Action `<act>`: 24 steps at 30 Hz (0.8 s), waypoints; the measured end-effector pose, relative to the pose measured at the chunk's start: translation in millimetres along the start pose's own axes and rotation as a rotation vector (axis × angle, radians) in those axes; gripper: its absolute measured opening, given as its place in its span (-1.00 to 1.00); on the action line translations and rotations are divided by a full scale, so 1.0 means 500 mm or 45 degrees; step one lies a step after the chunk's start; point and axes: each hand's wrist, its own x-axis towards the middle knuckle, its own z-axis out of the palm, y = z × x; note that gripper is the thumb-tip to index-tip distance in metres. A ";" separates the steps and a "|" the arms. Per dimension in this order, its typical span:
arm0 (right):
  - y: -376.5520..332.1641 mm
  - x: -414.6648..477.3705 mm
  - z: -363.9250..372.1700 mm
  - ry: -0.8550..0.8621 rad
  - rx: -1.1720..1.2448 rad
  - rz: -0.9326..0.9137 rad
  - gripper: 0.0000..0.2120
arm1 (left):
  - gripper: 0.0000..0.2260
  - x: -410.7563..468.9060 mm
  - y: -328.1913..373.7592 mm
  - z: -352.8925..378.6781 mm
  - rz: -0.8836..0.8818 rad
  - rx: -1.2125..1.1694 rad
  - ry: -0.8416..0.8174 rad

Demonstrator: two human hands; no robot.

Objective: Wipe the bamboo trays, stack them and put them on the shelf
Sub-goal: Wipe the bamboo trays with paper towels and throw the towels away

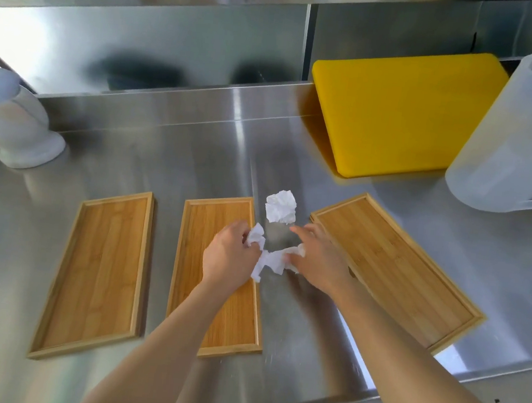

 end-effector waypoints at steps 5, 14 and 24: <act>0.004 -0.009 0.018 -0.029 -0.174 -0.056 -0.69 | -0.93 0.034 0.020 -0.020 -0.114 -0.005 0.146; 0.052 -0.058 -0.040 0.169 0.018 0.020 -0.83 | -0.53 0.139 0.065 0.056 0.036 0.448 -0.091; 0.140 -0.171 -0.076 0.490 0.055 0.346 -0.85 | -0.87 0.111 0.046 0.136 0.151 0.578 -0.400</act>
